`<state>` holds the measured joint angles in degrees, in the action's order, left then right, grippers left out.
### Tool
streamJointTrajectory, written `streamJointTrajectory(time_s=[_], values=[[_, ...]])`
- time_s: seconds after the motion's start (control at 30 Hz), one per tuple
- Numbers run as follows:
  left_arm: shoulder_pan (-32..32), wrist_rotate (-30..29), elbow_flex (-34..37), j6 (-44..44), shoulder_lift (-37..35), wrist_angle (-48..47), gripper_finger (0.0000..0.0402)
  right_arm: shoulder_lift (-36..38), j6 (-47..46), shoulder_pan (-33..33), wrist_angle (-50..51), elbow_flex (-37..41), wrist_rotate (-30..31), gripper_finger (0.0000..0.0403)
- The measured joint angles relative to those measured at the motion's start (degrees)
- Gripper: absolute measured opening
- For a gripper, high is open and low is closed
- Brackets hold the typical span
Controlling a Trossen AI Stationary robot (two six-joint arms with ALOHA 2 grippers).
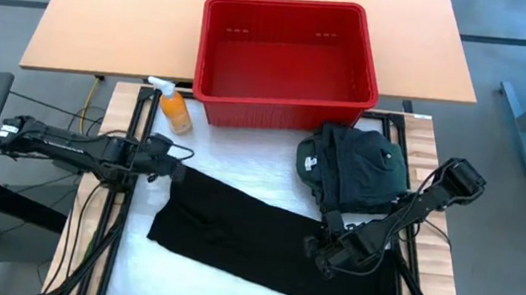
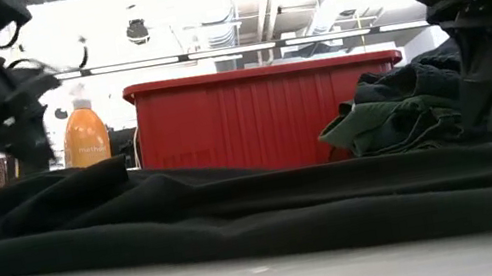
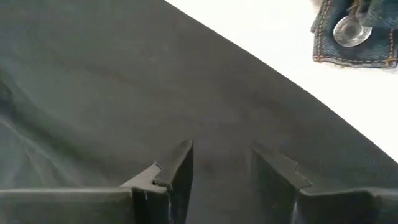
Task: Fold Laundry from Bin
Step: Fold the black shirt
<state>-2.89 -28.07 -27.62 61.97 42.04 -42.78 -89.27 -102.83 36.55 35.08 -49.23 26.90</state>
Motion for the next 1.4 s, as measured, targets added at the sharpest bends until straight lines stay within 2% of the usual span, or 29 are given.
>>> streamJointTrajectory(time_s=[0.1, 0.17, 0.3, 0.4, 0.47, 0.63, 0.73, 0.83, 1.0, 1.1, 1.17, 1.3, 1.4], values=[[0.37, 3.97, -0.02, -9.60, 2.32, 15.25, 0.0109, 0.00, -0.60, -0.47, -0.35, 0.00, 0.49, 0.0175], [0.37, 7.96, -0.04, -12.22, 5.20, 21.13, 0.0109, 0.00, -0.46, -1.01, -2.18, 0.00, 1.45, 0.0175], [0.32, 15.69, 1.16, -12.17, 13.46, 22.82, 0.0092, -1.00, 8.81, -1.69, -13.87, -0.11, 5.06, 0.0175], [0.07, 23.62, 2.82, -13.68, 19.61, 24.89, 0.0069, -3.27, 15.22, -3.24, -21.87, -0.13, 4.95, 0.0175], [0.01, 25.34, 2.84, -15.76, 22.78, 23.42, 0.0051, -5.35, 16.95, -4.36, -26.20, -0.11, 4.69, 0.0175], [3.69, 18.59, 2.43, -19.07, 27.04, 13.11, 0.0006, -11.15, 21.72, -7.91, -36.25, -0.13, 2.61, 0.0175], [7.47, 12.23, 2.37, -21.91, 27.08, 7.22, 0.0005, -14.21, 23.84, -10.88, -37.95, -1.44, -1.48, 0.0175], [10.64, 9.18, 0.63, -24.05, 25.93, 2.44, 0.0002, -15.03, 25.72, -13.89, -37.46, -3.39, -6.70, 0.0175], [12.82, 5.66, -5.62, -29.19, 21.90, -0.45, 0.0000, -10.21, 23.50, -14.24, -25.34, -6.19, -10.34, 0.0175], [12.34, 4.28, -9.46, -30.63, 18.41, -0.35, 0.0000, -4.91, 15.27, -11.79, -11.51, -7.10, -10.32, 0.0174], [11.66, 4.52, -11.38, -31.75, 16.27, 4.65, 0.0000, -2.24, 7.24, -9.62, -0.81, -7.00, -10.26, 0.0171], [9.32, 13.62, -11.13, -35.55, 15.17, 18.00, 0.0000, 0.81, -8.29, -5.65, 18.12, -6.93, -10.74, 0.0158], [7.40, 19.07, -9.83, -36.36, 18.15, 23.21, 0.0000, 0.56, -13.92, -3.21, 25.28, -6.47, -12.65, 0.0143]])
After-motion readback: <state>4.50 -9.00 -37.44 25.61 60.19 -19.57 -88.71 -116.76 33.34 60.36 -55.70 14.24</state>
